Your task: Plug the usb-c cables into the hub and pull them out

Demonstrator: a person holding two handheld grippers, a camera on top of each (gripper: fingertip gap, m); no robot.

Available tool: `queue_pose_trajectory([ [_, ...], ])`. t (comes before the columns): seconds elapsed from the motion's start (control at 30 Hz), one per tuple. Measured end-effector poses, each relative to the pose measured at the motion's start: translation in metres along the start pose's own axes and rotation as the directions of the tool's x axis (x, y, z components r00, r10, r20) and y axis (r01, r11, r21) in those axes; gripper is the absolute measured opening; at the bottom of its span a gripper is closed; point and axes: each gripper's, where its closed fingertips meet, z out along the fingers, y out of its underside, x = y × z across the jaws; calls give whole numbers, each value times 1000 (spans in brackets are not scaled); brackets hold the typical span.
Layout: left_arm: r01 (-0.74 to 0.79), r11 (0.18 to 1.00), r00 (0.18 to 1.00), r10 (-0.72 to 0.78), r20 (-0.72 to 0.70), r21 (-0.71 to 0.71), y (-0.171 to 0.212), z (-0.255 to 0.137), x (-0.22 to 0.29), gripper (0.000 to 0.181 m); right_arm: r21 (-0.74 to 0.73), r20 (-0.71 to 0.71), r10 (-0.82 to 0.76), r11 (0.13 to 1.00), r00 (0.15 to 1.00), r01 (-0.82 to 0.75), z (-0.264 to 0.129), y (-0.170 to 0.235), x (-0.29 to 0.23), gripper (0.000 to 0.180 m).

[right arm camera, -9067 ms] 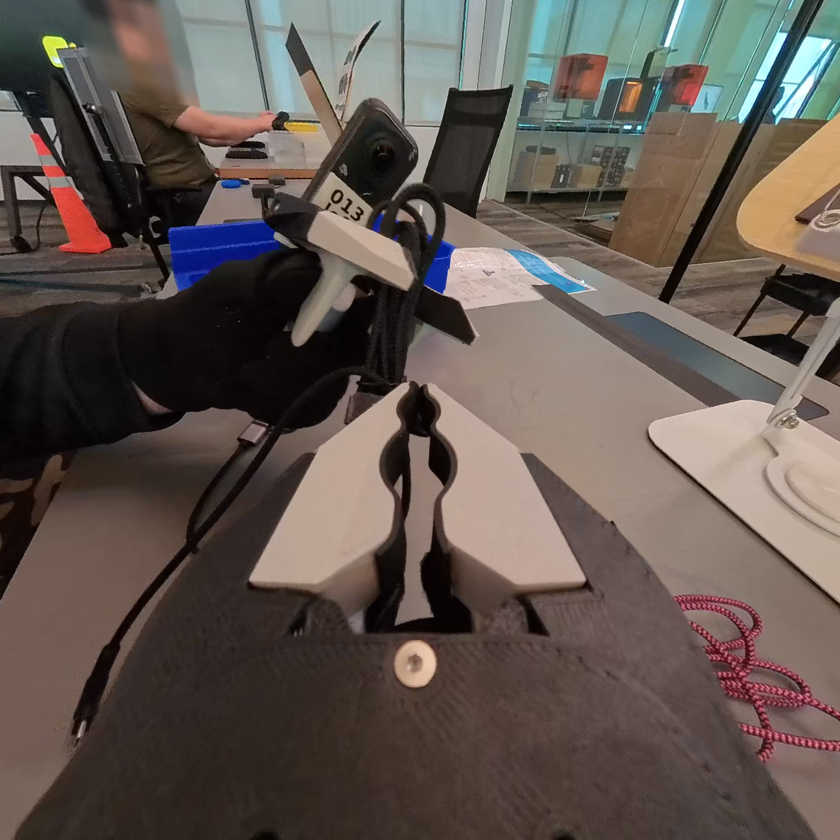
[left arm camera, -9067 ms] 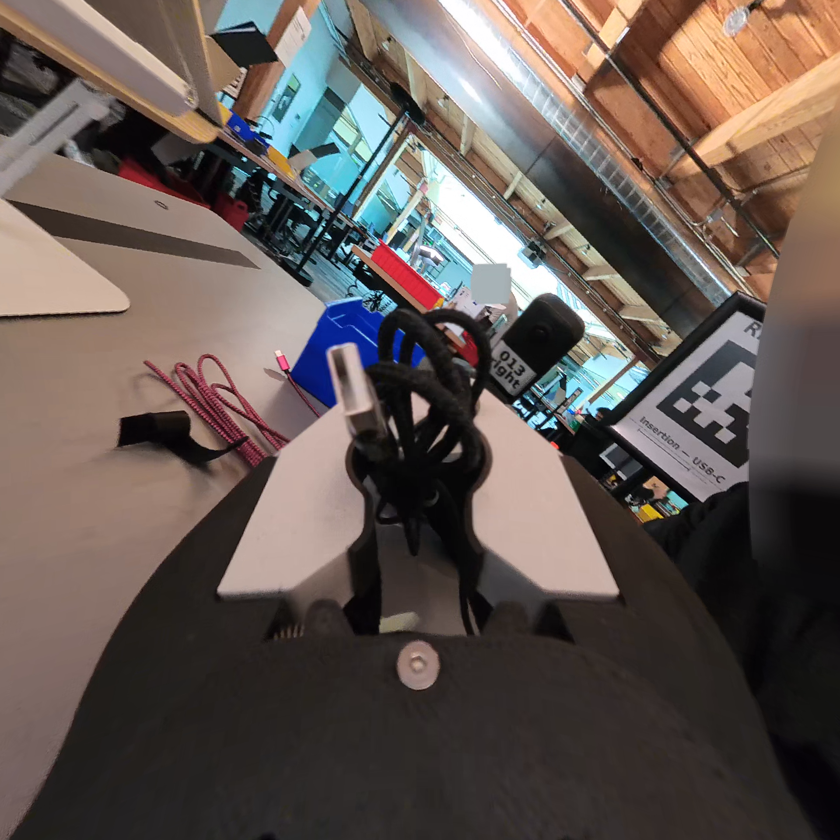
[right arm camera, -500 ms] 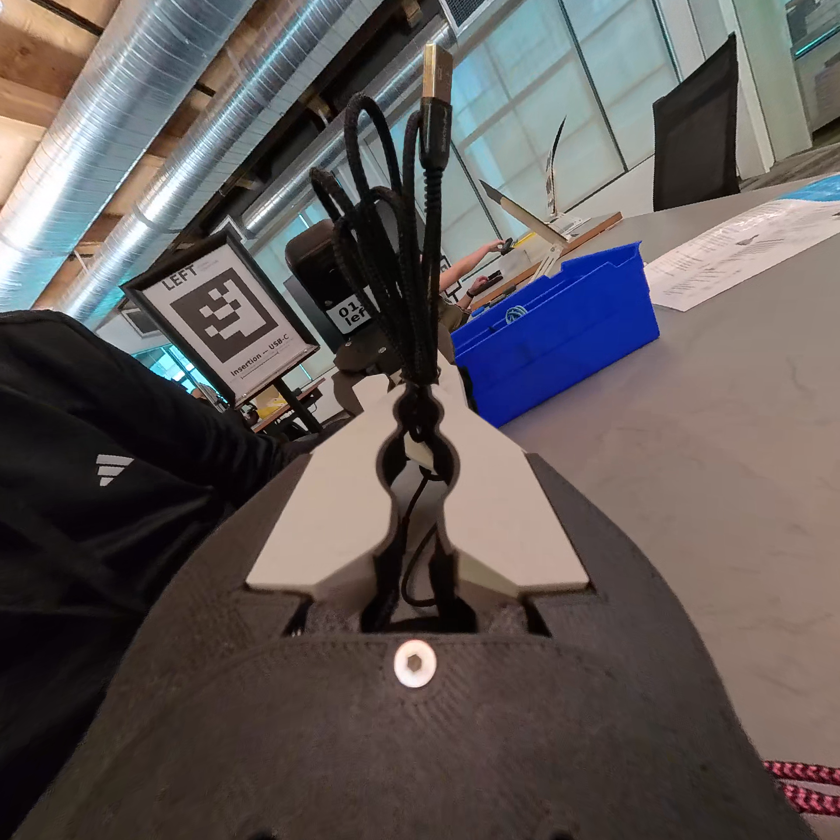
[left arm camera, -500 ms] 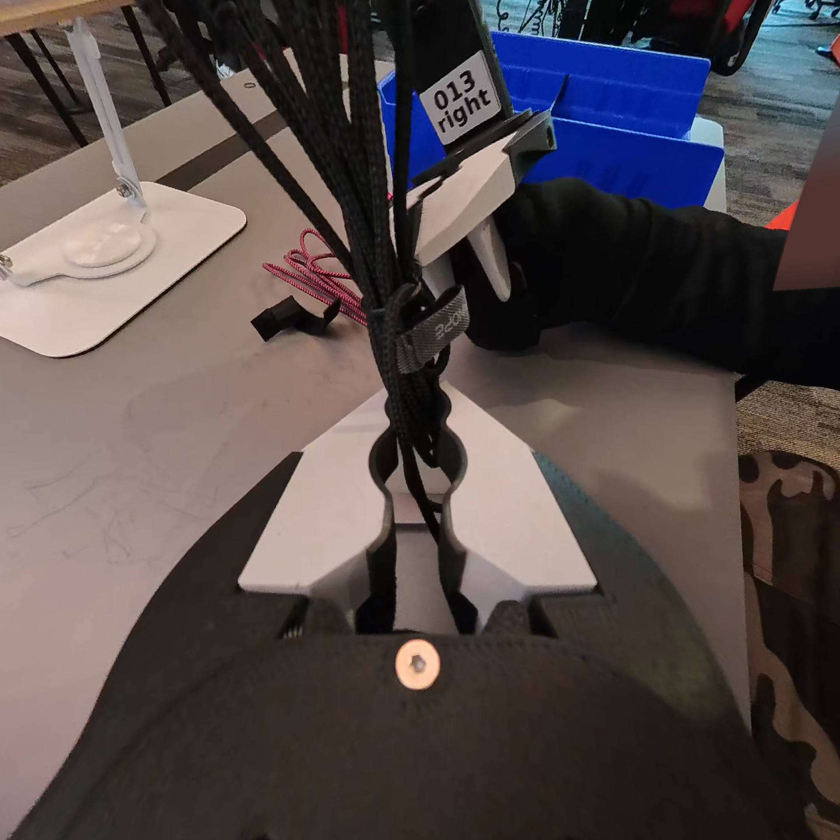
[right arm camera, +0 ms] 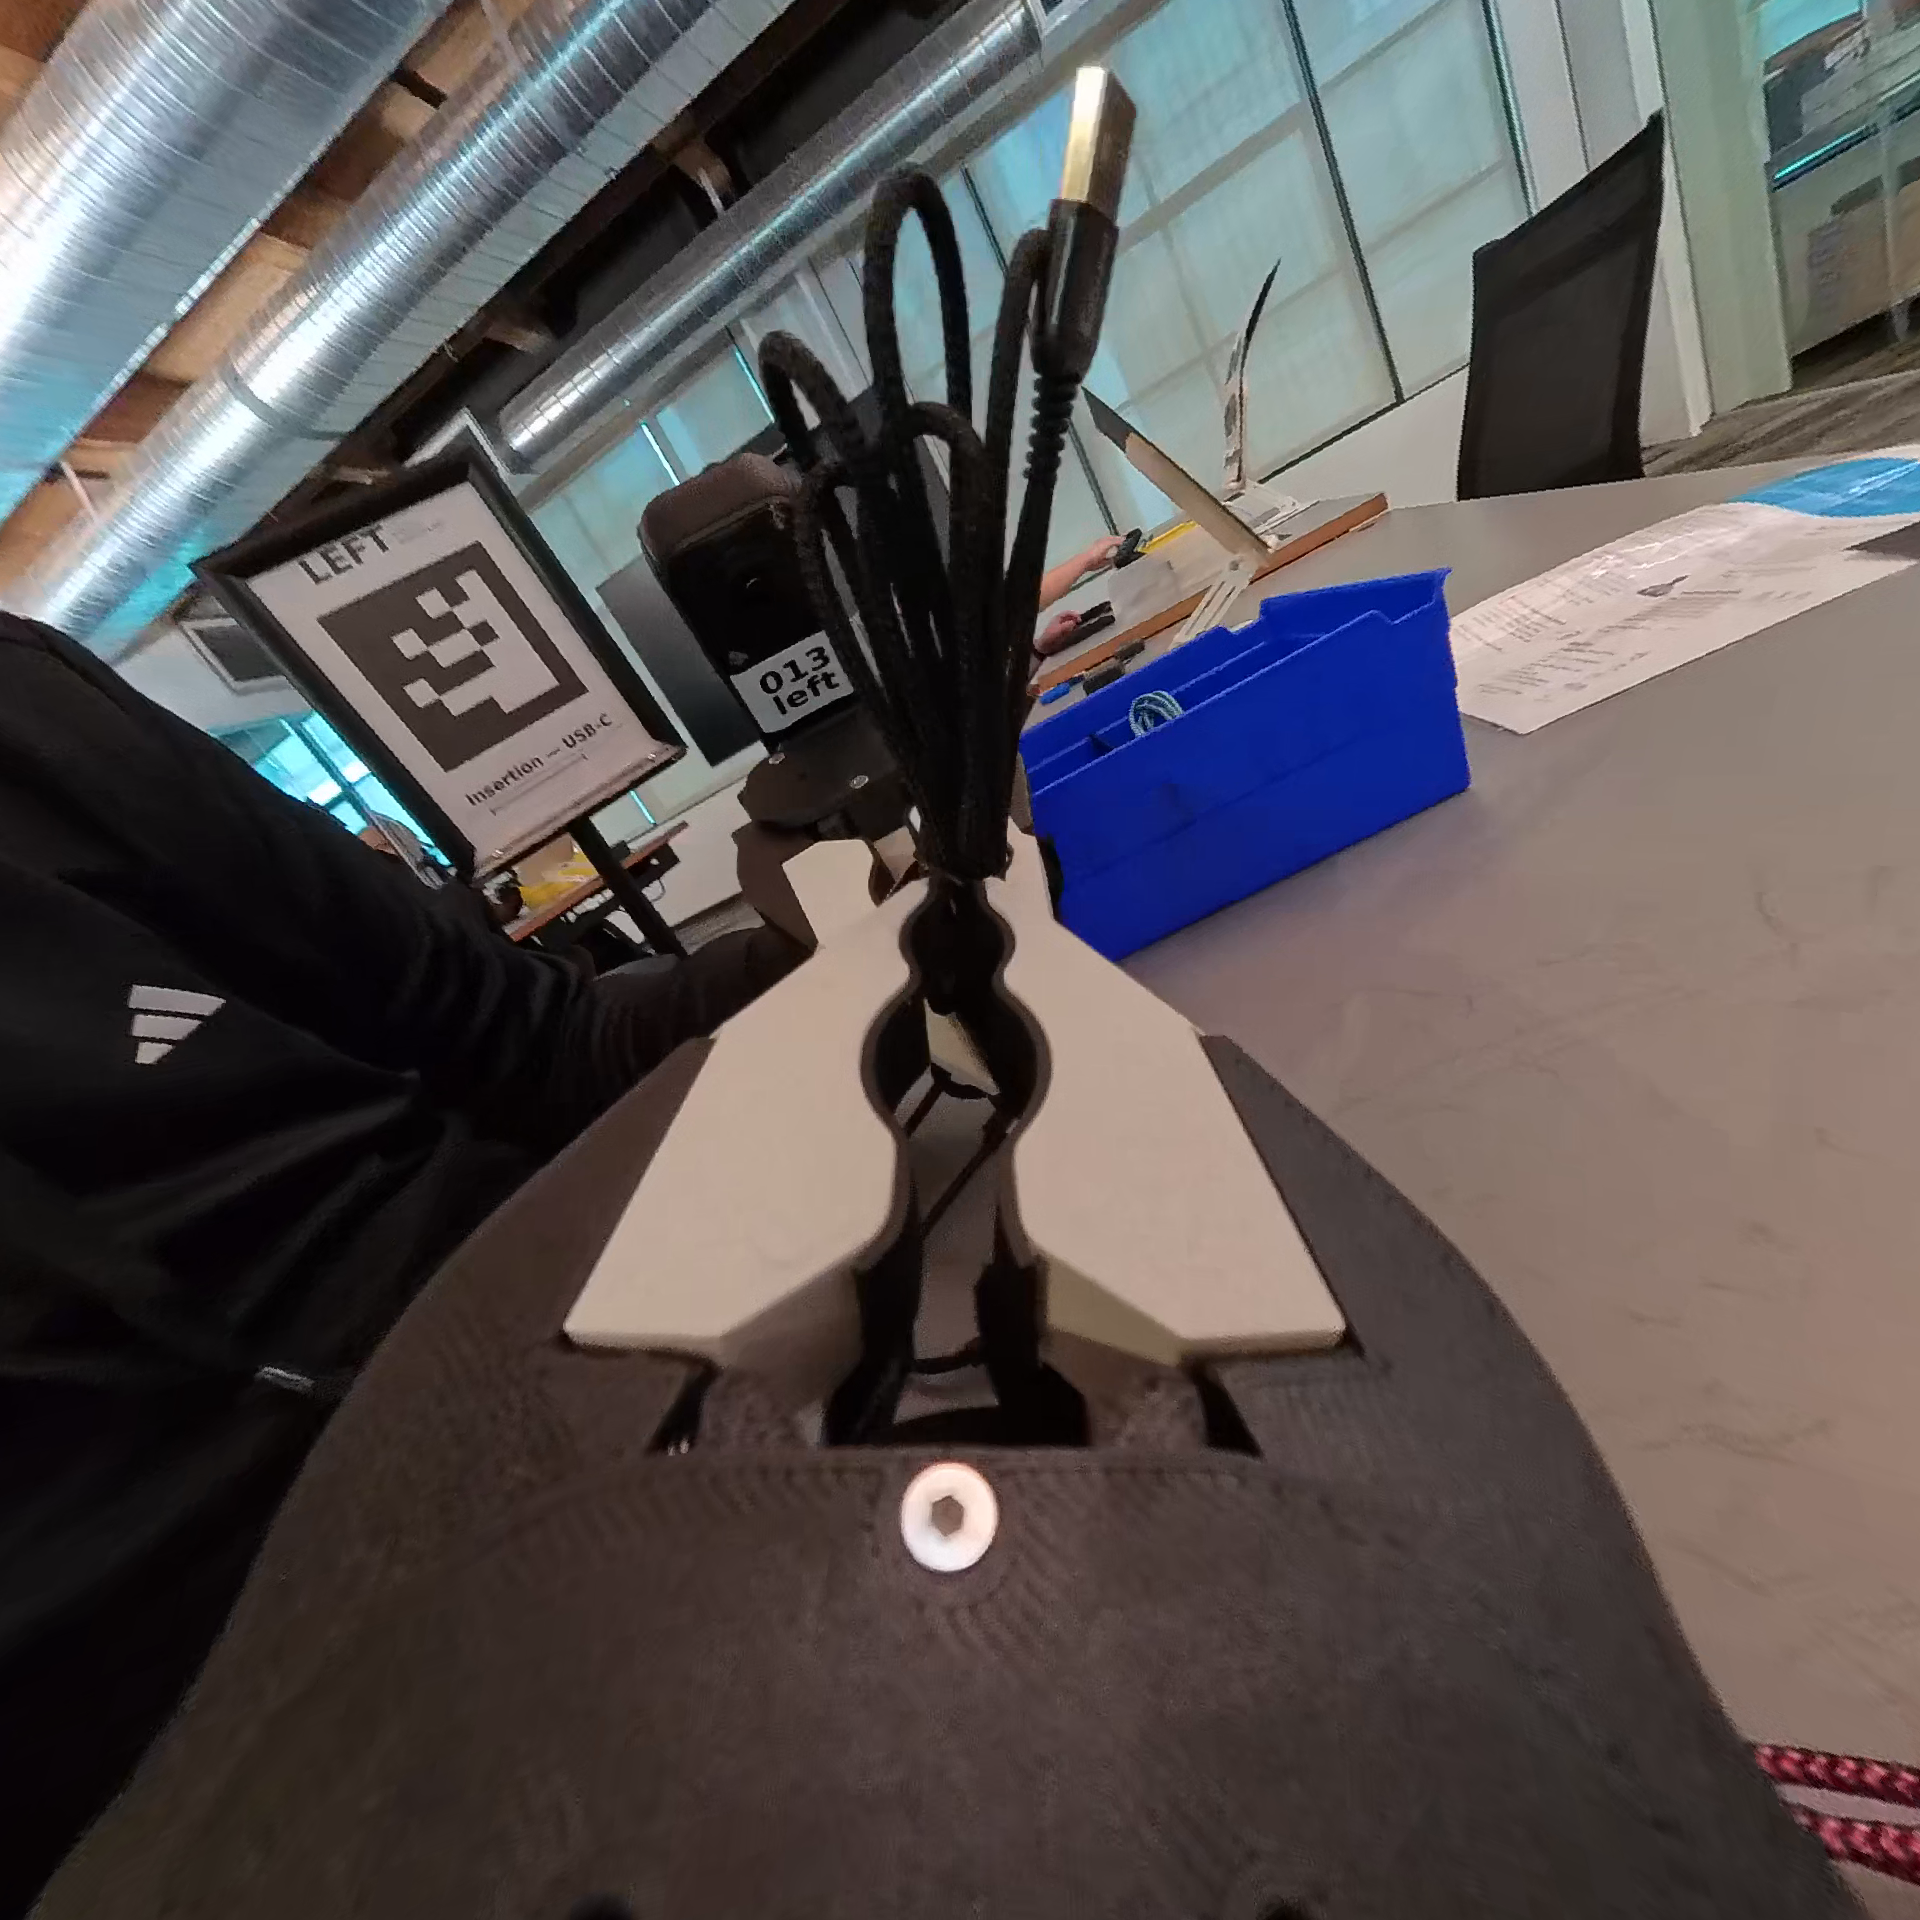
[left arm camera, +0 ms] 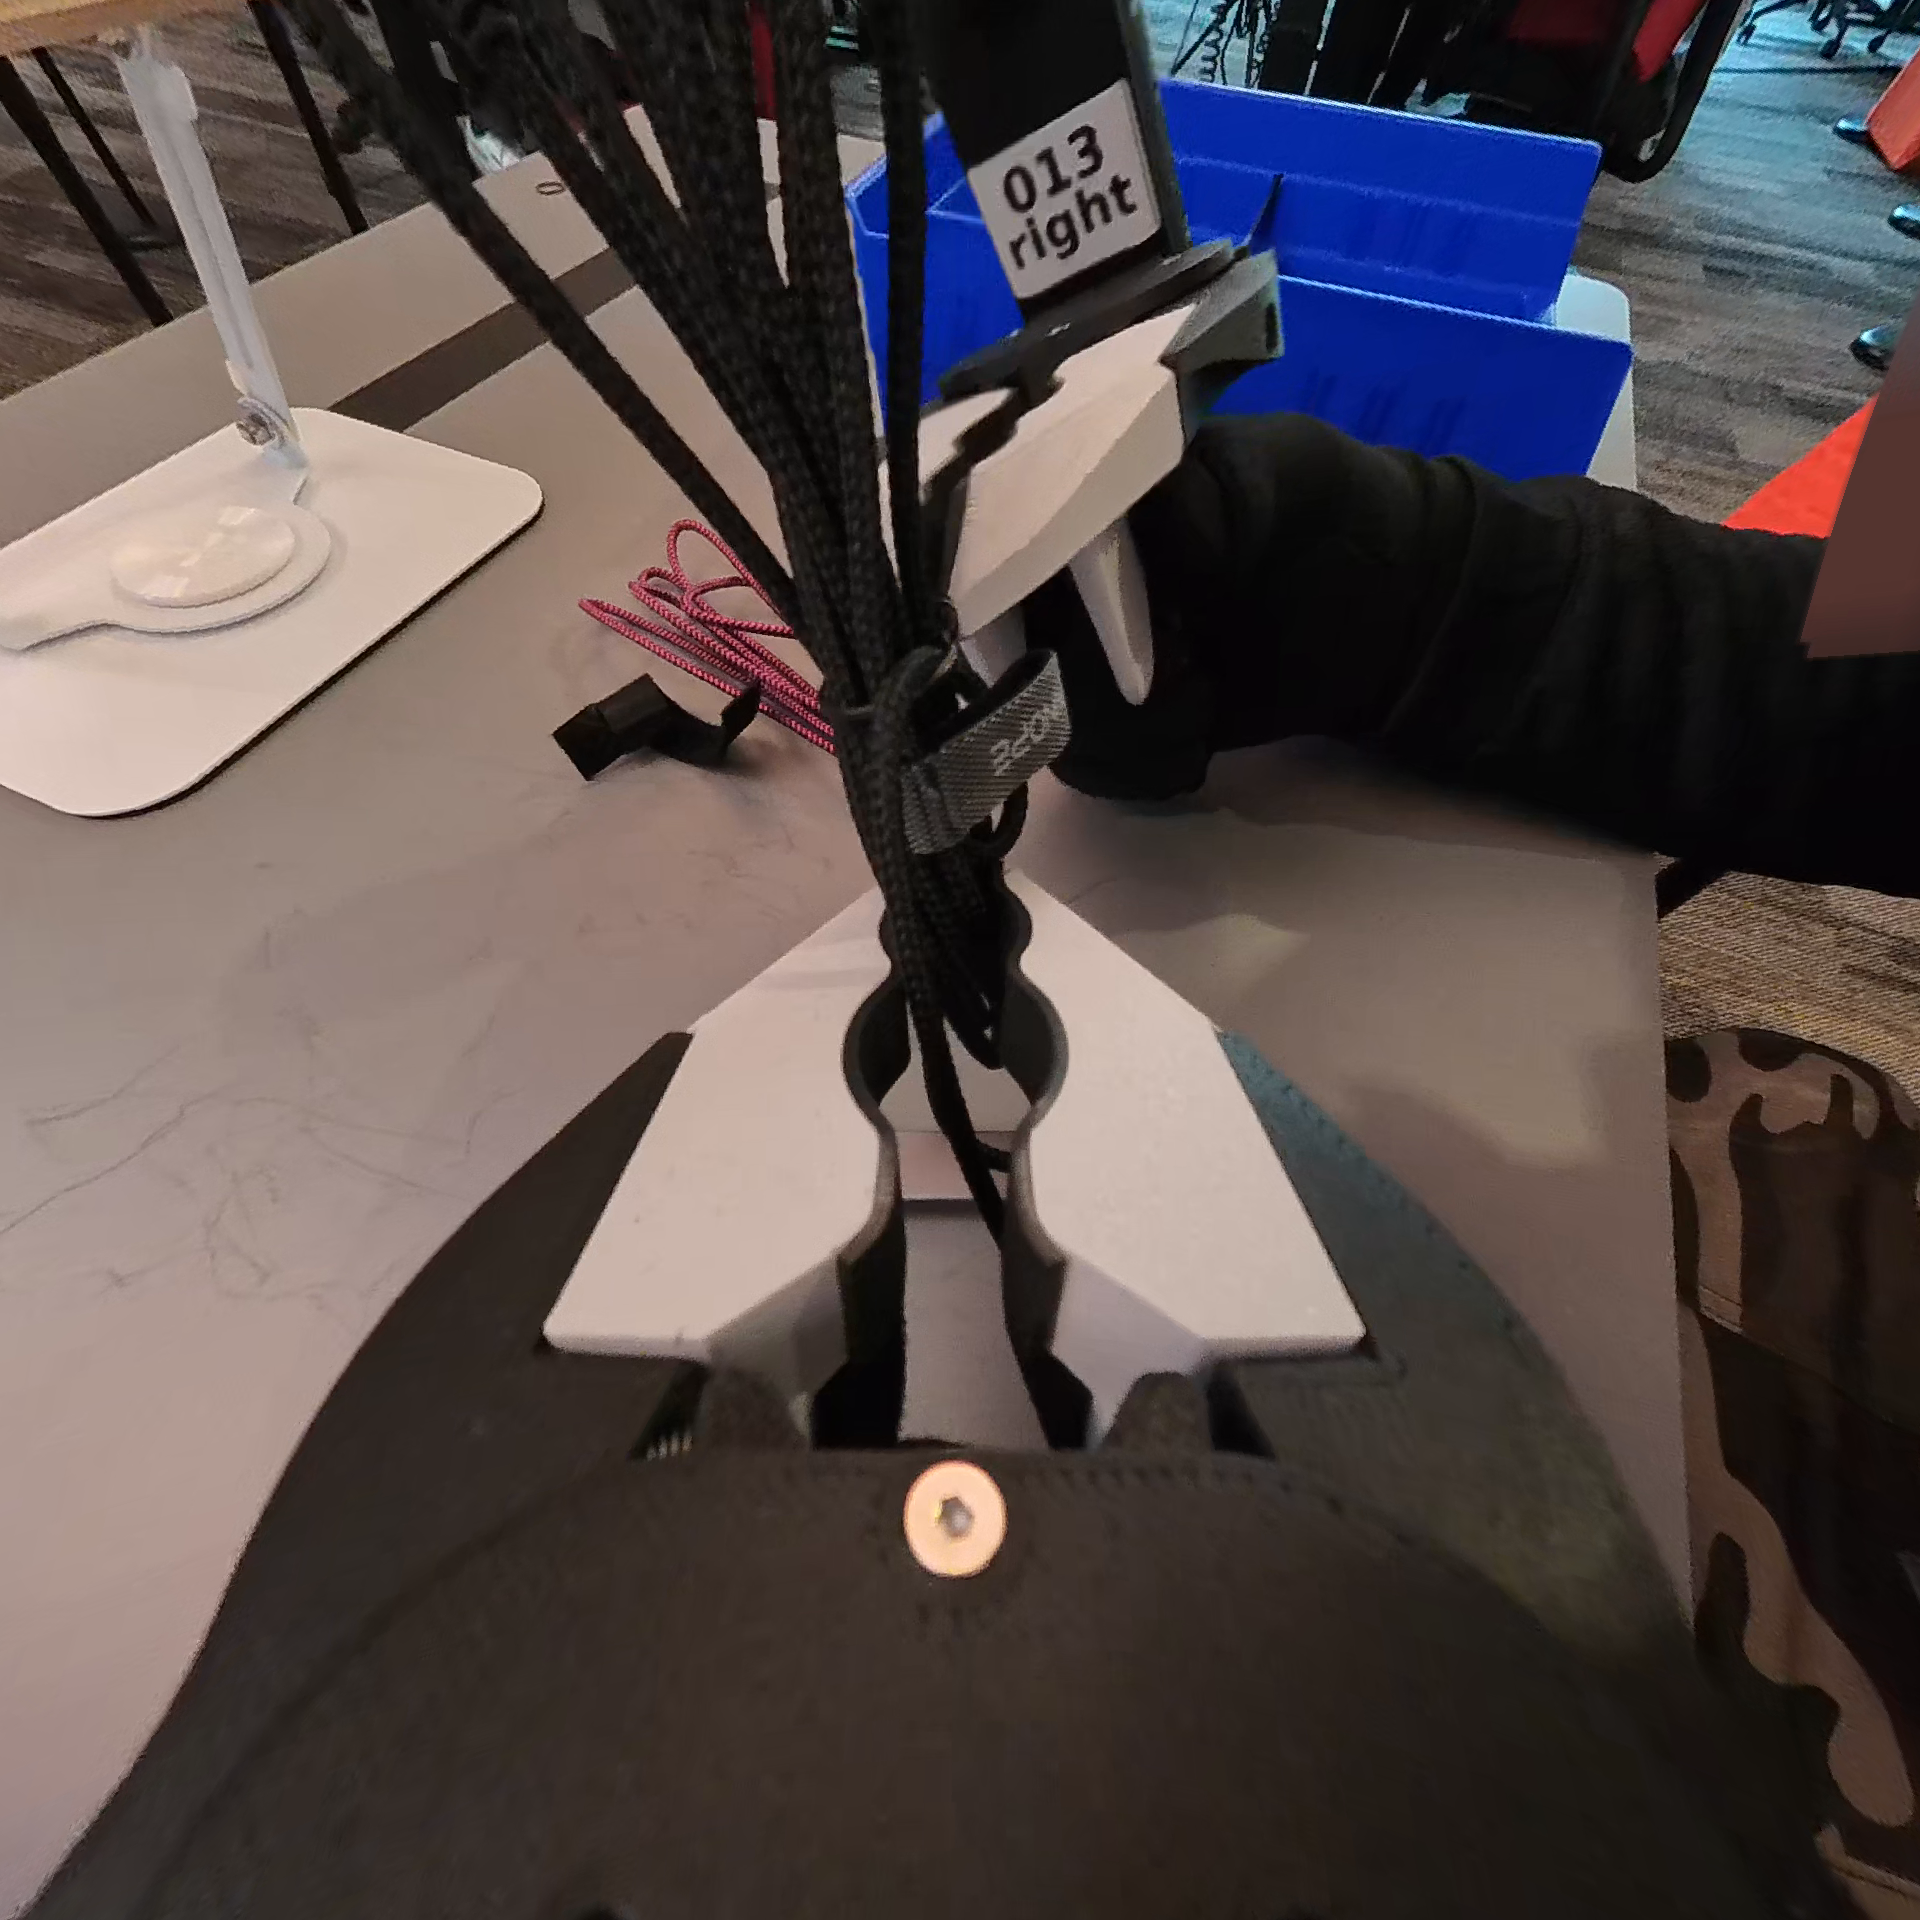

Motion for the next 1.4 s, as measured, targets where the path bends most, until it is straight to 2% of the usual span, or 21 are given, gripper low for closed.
queue_pose_trajectory([
  [0.17,41,999,999,-41,-12,-16,3,1,-2,9,-33,-92,-129,991,987,126,0,0,6,0],
  [0.27,138,990,988,-140,-71,-26,5,2,0,9,-86,-165,-255,966,953,243,-1,0,9,0],
  [0.33,229,972,964,-234,-127,-47,8,2,2,8,-162,-234,-378,924,896,347,-1,3,15,0],
  [0.4,309,950,932,-312,-186,-46,6,1,4,8,-278,-298,-576,815,762,508,0,3,18,0],
  [0.47,374,926,894,-374,-246,-49,3,-3,9,8,-411,-318,-755,654,573,635,2,3,17,0],
  [0.6,493,866,811,-492,-316,-85,4,-8,10,8,-629,-261,-935,353,239,693,4,6,23,0],
  [0.63,527,846,781,-521,-343,-85,3,-9,10,8,-647,-246,-948,317,203,693,5,7,23,0],
  [0.7,539,838,770,-530,-355,-82,5,-9,10,8,-645,-232,-943,332,238,689,6,11,23,0],
  [0.77,501,865,802,-482,-352,-42,1,-9,12,8,-579,-266,-911,413,315,703,7,6,17,0],
  [0.87,380,925,898,-365,-247,17,-5,-11,2,9,-390,-340,-761,649,553,653,4,-5,11,5],
  [0.93,286,958,946,-276,-169,36,-7,-13,-3,8,-227,-360,-561,828,746,513,-2,-13,14,27],
  [0.97,243,969,962,-234,-143,51,-10,-15,-4,8,-133,-342,-446,894,827,427,-5,-18,14,31],
  [1.03,167,984,983,-161,-90,64,-13,-16,-5,8,24,-266,-265,959,927,281,-11,-27,10,28],
  [1.1,102,993,994,-100,-31,62,-13,-15,-7,8,47,-193,-168,982,967,180,-10,-23,8,26],
  [1.23,40,998,999,-42,22,58,-13,-14,-9,8,27,-87,-79,996,993,81,2,-11,0,32],
  [1.4,5,999,999,-7,42,33,-11,-11,-8,8,53,-55,-65,996,996,68,2,-14,-4,26],
])
